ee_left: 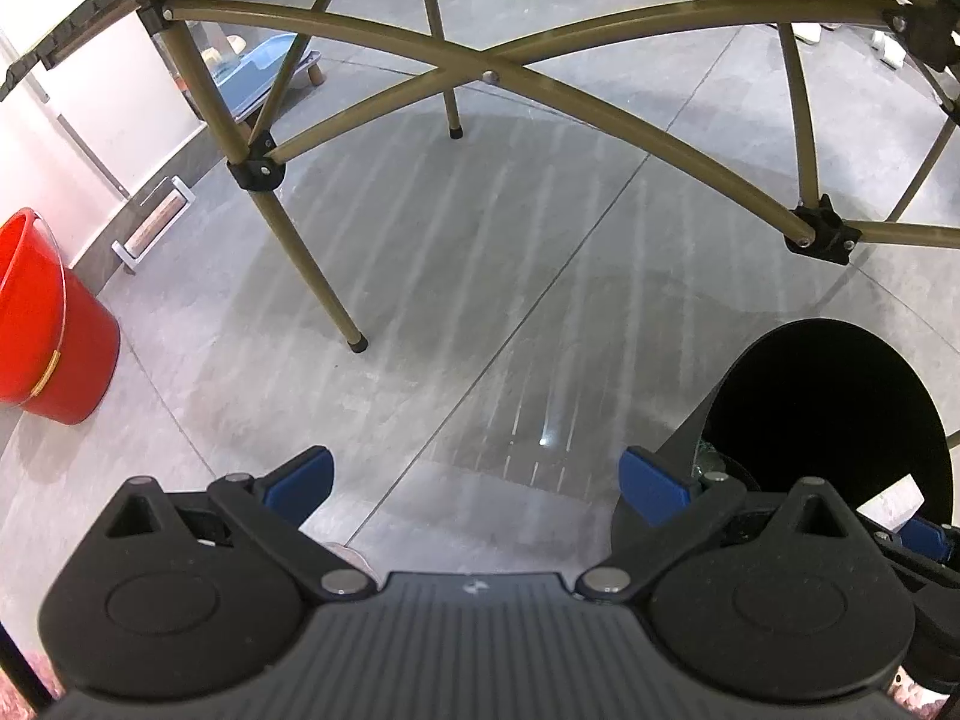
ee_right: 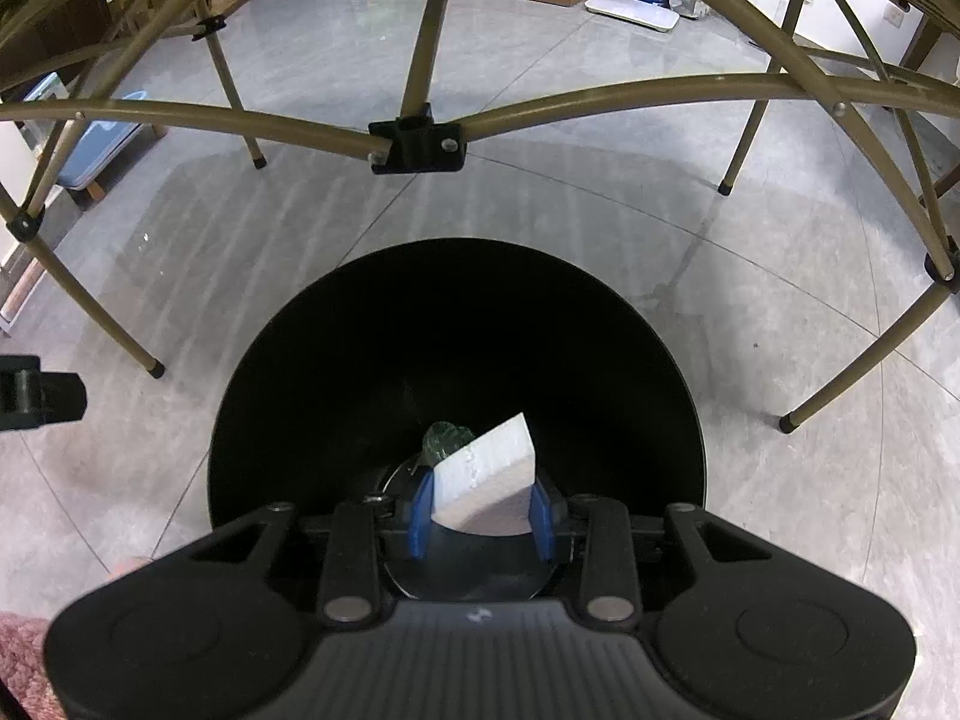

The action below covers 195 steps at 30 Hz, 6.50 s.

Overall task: Collect trash
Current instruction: 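Move the right gripper over the bin and open it to drop the paper, then raise both tools back toward the table pile, then close the right gripper on the white foam cylinder, then grasp the light-blue fluffy plush with the left gripper while the right gripper holds the foam, then carry the blue plush and white foam down over the black bin with both grippers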

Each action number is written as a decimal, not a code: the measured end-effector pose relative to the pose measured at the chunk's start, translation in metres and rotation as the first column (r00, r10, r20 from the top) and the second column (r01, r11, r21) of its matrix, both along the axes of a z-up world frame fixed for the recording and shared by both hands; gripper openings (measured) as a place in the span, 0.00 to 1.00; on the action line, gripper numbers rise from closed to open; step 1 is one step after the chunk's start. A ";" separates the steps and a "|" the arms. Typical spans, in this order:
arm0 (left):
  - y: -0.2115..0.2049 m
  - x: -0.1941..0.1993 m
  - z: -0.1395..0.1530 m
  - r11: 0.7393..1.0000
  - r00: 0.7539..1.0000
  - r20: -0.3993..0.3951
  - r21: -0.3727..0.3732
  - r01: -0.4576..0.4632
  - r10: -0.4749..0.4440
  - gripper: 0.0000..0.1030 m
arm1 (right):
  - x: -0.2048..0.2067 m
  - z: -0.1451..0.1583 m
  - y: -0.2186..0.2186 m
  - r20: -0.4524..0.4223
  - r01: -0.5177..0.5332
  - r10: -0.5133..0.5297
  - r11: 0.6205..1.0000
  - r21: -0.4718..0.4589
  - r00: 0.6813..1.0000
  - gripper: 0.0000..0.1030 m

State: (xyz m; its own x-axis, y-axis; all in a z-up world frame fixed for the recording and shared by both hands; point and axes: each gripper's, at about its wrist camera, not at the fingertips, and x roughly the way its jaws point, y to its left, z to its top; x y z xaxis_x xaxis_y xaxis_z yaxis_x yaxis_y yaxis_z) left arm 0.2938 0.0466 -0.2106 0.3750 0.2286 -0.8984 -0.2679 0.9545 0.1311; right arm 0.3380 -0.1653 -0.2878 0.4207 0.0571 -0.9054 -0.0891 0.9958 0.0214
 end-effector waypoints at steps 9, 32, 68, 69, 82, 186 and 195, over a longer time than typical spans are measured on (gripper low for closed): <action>0.000 0.000 0.000 1.000 1.000 0.000 -0.004 -0.005 0.005 1.00 | 0.001 -0.001 0.000 -0.007 0.001 -0.001 1.000 -0.001 1.000 0.43; -0.002 -0.001 0.006 0.999 1.000 0.018 -0.034 0.004 -0.003 1.00 | 0.002 0.003 -0.006 0.004 0.047 -0.047 0.999 -0.020 0.999 1.00; -0.034 -0.028 0.126 0.993 0.904 0.427 -0.101 0.068 -0.018 1.00 | -0.042 0.151 -0.105 0.525 0.103 -0.160 0.985 0.136 0.836 1.00; -0.033 -0.029 0.129 0.992 0.901 0.433 -0.105 0.067 -0.015 1.00 | -0.044 0.155 -0.107 0.547 0.098 -0.158 0.986 0.137 0.822 1.00; -0.044 -0.020 0.168 0.995 0.869 0.492 -0.048 0.092 -0.056 1.00 | -0.025 0.185 -0.113 0.669 0.050 -0.116 0.992 0.118 0.734 1.00; -0.210 0.101 0.146 0.941 0.855 0.396 0.093 0.325 -0.334 0.72 | 0.060 0.194 -0.183 0.653 0.105 -0.229 0.969 0.224 0.722 0.50; -0.204 0.091 0.161 0.943 0.843 0.427 0.088 0.322 -0.328 0.72 | 0.057 0.194 -0.187 0.658 0.095 -0.224 0.969 0.227 0.719 0.50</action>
State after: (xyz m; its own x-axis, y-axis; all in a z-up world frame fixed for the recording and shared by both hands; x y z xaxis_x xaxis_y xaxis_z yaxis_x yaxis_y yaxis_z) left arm 0.3847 -0.1574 -0.0500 0.7769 0.0357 -0.6286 0.0249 0.9959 0.0874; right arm 0.3949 -0.3524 -0.0935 0.9315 0.0521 -0.3600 0.0157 0.9830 0.1828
